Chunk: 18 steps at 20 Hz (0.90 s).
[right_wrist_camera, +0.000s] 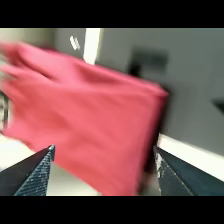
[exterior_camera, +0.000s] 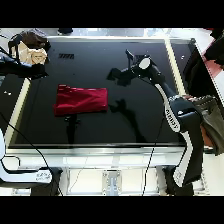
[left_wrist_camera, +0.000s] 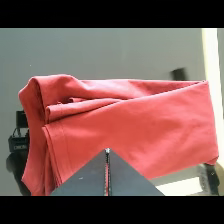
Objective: Fold the shirts.
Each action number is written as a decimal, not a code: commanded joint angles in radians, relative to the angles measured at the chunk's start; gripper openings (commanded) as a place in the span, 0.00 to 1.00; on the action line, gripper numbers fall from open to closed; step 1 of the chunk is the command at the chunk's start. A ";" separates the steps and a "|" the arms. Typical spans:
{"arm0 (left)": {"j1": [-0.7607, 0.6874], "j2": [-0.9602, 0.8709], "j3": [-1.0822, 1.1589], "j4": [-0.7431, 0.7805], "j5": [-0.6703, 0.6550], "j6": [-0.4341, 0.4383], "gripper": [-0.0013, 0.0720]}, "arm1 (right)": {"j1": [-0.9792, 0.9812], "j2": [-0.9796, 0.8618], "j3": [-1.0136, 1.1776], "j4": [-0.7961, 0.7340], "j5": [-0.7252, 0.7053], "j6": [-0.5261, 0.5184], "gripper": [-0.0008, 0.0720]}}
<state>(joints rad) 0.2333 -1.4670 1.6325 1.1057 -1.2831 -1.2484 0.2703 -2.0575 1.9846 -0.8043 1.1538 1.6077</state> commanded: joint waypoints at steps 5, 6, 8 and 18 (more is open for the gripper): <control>0.001 0.000 -0.018 0.000 -0.002 0.000 0.03 | -0.005 -0.185 -0.013 0.251 0.141 -0.079 0.96; 0.001 0.000 -0.018 0.000 -0.003 0.001 0.03 | 0.008 -0.194 -0.011 0.251 0.117 -0.080 0.96; 0.001 0.000 -0.018 0.000 -0.003 0.000 0.03 | 0.040 -0.213 -0.011 0.263 0.063 -0.079 0.95; 0.001 0.000 -0.018 0.001 -0.016 0.001 0.03 | 0.154 -0.242 0.075 0.541 0.003 -0.241 0.10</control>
<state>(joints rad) 0.2333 -1.4670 1.6150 1.1061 -1.2930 -1.2480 0.4091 -2.3001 2.0148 -0.3389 1.1660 1.4197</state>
